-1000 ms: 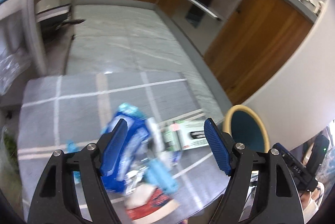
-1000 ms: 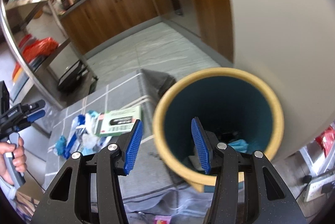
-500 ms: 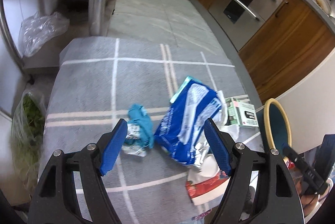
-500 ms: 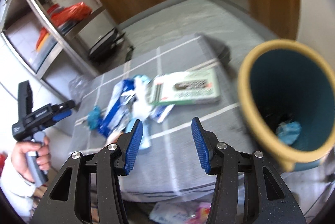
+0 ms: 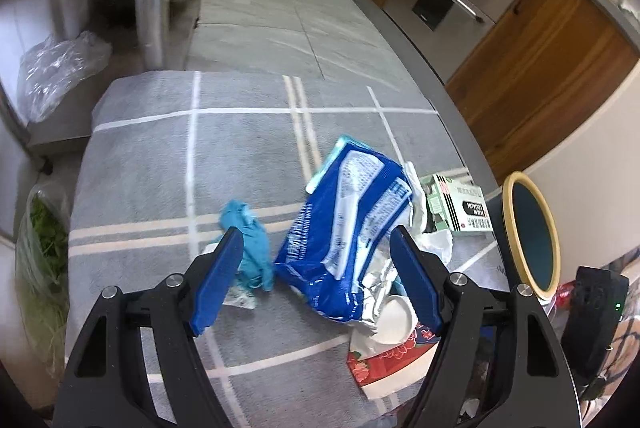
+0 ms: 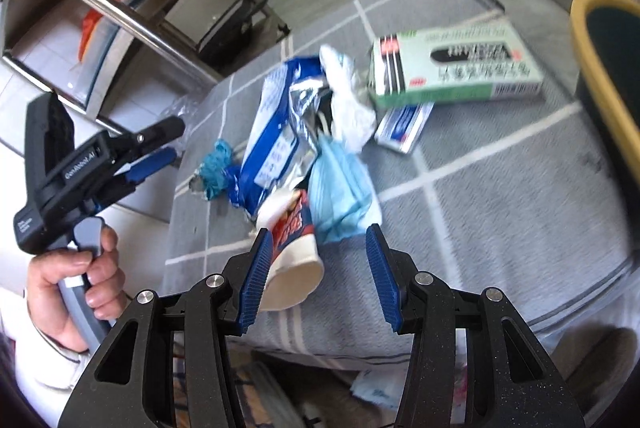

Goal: Collect trash
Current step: 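Move both grippers back to the pile toward the blue wipes packet and paper cup, then grasp the blue wipes packet with the left gripper while the right gripper grasps the paper cup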

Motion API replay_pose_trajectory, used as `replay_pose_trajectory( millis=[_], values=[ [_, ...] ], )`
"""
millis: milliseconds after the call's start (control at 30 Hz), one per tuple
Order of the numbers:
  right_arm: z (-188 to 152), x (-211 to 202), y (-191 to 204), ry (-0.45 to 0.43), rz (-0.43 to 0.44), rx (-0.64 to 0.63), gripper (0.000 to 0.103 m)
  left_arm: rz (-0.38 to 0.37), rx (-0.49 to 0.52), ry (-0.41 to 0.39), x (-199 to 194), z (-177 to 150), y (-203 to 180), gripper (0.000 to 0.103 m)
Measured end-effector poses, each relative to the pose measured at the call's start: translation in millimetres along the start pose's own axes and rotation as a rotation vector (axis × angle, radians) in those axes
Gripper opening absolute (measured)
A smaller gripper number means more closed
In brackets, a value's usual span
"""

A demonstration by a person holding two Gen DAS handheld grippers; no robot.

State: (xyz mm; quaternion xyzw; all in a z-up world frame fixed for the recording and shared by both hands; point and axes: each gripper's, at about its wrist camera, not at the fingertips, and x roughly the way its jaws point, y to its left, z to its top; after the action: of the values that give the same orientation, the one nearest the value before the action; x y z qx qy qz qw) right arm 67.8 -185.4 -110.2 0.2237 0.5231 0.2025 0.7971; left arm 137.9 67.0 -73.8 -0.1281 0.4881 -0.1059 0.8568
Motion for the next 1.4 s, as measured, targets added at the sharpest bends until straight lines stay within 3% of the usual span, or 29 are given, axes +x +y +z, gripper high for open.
replay_pose_trajectory(
  millis=[167,267,467,767,867,1000,1133,1400],
  values=[
    [-2,14,-4,0.038,0.045,0.05,0.047,0.001,0.041,0.04,15,-4,-12,0.074],
    [-2,20,-4,0.057,0.073,0.068,0.028,0.001,0.065,0.062,23,-7,-18,0.074],
    [0,11,-2,0.038,0.09,0.06,0.022,0.008,0.094,0.088,32,-6,-27,0.074],
    [15,-35,-13,-0.091,0.092,0.077,0.019,0.072,0.169,0.127,56,-5,-40,0.071],
    [19,-48,-20,-0.128,0.09,0.091,0.019,0.105,0.208,0.153,69,-6,-44,0.058],
    [22,-62,-30,-0.163,0.086,0.107,0.018,0.155,0.241,0.2,86,-10,-45,0.025],
    [25,-69,-34,-0.191,0.083,0.118,0.018,0.179,0.24,0.178,81,-8,-45,0.012],
    [28,-83,-38,-0.232,0.07,0.116,0.017,0.138,0.099,0.041,47,9,-32,0.008]
  ],
)
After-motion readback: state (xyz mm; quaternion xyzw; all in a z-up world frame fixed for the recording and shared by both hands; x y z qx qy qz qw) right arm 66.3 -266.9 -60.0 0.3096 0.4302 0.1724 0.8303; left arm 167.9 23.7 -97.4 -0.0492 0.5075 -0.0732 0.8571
